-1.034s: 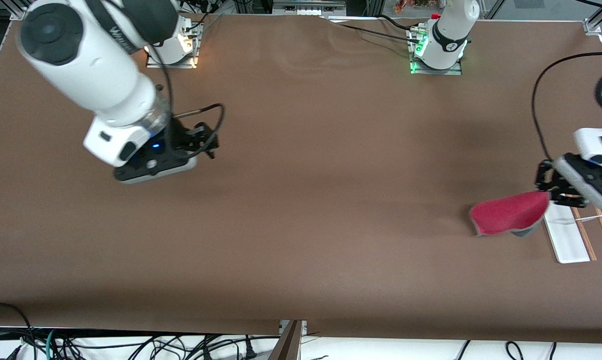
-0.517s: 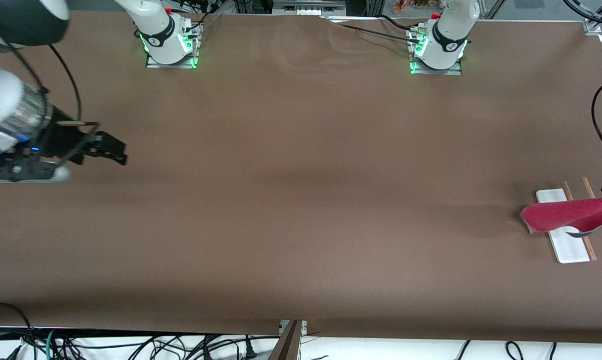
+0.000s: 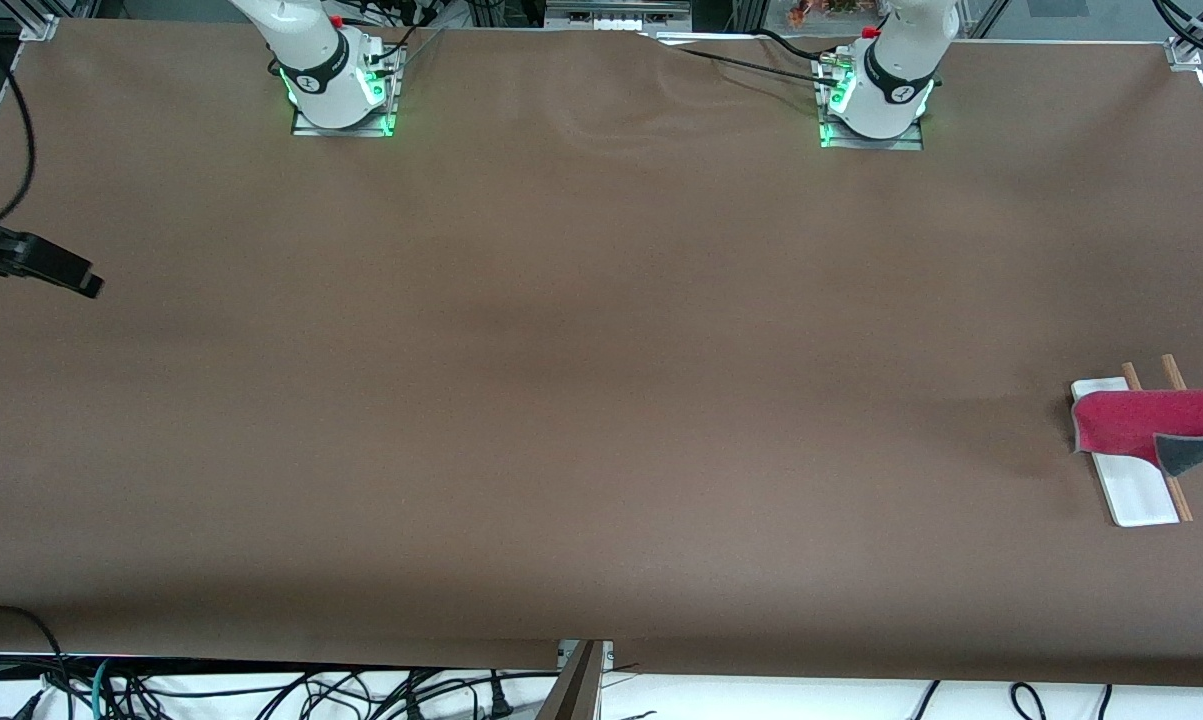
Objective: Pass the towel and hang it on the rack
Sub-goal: 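Lower the towel over the wooden rods and open the left gripper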
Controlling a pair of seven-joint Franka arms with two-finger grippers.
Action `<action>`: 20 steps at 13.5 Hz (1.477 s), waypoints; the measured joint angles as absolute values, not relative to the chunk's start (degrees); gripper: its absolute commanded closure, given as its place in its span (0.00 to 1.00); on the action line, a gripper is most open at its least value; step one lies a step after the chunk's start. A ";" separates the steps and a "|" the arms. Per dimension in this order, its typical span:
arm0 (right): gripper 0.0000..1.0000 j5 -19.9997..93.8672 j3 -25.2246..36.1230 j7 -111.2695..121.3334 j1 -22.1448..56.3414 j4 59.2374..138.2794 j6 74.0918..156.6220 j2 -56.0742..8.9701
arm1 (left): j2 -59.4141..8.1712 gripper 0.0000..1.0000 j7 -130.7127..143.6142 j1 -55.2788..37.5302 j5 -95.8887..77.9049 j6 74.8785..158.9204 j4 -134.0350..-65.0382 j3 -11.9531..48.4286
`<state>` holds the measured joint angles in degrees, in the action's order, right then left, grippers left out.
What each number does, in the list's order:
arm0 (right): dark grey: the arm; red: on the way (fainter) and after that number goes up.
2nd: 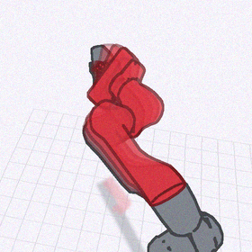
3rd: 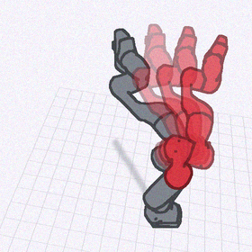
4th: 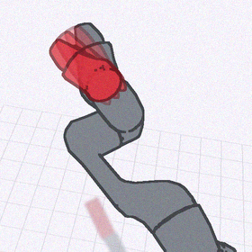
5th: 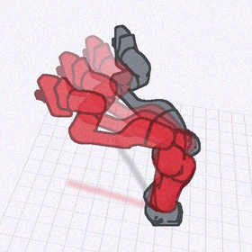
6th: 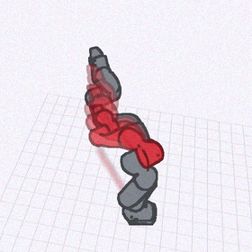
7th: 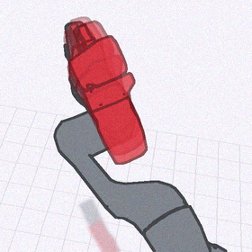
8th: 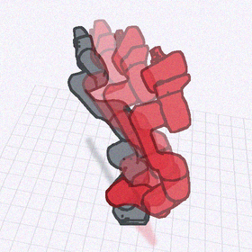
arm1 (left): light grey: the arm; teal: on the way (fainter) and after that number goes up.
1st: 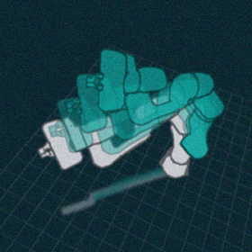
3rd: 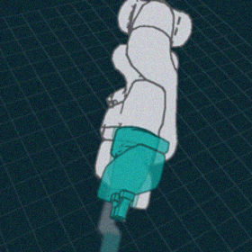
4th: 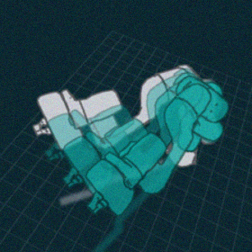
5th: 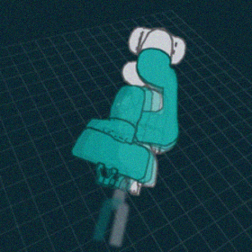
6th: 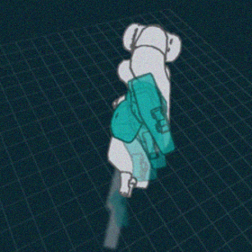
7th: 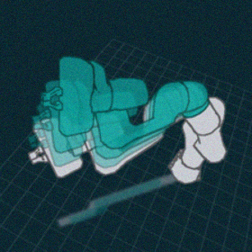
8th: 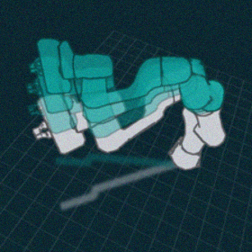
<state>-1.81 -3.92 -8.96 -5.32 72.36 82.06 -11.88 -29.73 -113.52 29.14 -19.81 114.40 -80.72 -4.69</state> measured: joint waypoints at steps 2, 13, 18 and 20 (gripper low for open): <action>0.00 -1.81 -2.38 -1.51 -6.12 74.20 80.87 -10.47 | -30.92 1.00 -118.38 31.31 -19.81 114.37 -79.57 -4.74; 0.00 -2.63 -6.42 0.81 -6.35 76.01 78.73 -9.76 | -38.19 0.74 -130.06 38.02 -19.84 119.51 -78.23 -4.92; 0.00 -2.63 -6.42 0.83 -6.35 76.23 78.76 -10.06 | -39.24 0.00 -130.44 38.14 -20.53 120.92 -77.98 -4.89; 0.00 -2.63 -6.43 1.04 -6.35 76.23 79.05 -10.22 | -39.24 0.00 -130.44 38.13 -21.17 120.93 -77.82 -4.77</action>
<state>-2.63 -6.43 1.04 -6.35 76.23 79.05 -10.22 -39.24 -130.44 38.13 -21.17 120.93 -77.82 -4.77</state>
